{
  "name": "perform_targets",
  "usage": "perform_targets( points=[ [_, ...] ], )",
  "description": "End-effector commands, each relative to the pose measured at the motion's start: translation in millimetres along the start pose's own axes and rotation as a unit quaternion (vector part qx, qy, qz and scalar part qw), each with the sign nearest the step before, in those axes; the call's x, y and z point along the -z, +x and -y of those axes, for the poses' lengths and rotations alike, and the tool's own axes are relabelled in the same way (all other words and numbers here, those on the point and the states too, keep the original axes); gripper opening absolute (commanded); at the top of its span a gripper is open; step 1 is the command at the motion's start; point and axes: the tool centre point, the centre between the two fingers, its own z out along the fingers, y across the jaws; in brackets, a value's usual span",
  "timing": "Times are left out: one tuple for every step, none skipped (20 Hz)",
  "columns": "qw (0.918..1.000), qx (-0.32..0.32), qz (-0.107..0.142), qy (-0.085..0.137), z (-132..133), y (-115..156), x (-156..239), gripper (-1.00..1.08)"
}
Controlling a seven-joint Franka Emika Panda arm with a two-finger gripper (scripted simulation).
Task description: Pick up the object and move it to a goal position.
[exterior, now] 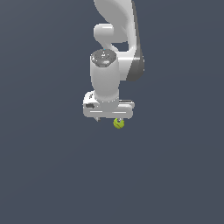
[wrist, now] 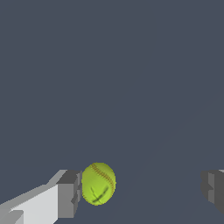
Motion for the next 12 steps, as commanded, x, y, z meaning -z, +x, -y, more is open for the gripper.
perform_targets(
  points=[
    [1.0000, 0.000, 0.000, 0.000, 0.0, 0.0, 0.0, 1.00],
    [1.0000, 0.001, 0.000, 0.000, 0.0, -0.1, -0.1, 1.00],
    [1.0000, 0.002, 0.001, 0.000, 0.0, -0.3, -0.2, 1.00],
    [1.0000, 0.005, 0.002, -0.001, 0.1, -0.6, -0.5, 1.00],
    [1.0000, 0.008, 0.003, -0.001, 0.1, -1.0, -0.8, 1.00],
    [0.9999, 0.012, 0.004, -0.002, 0.1, -1.4, -1.1, 1.00],
    [0.9998, 0.017, 0.006, -0.002, 0.0, -1.8, -1.3, 1.00],
    [0.9998, 0.021, 0.007, -0.003, -0.1, -2.0, -1.3, 1.00],
    [0.9997, 0.023, 0.007, -0.003, -0.3, -2.0, -1.2, 1.00],
    [0.9997, 0.025, 0.008, -0.003, -0.4, -2.0, -1.1, 1.00],
    [0.9996, 0.026, 0.008, -0.003, -0.5, -1.9, -0.9, 1.00],
    [0.9996, 0.026, 0.008, -0.003, -0.6, -1.8, -0.9, 1.00]
  ],
)
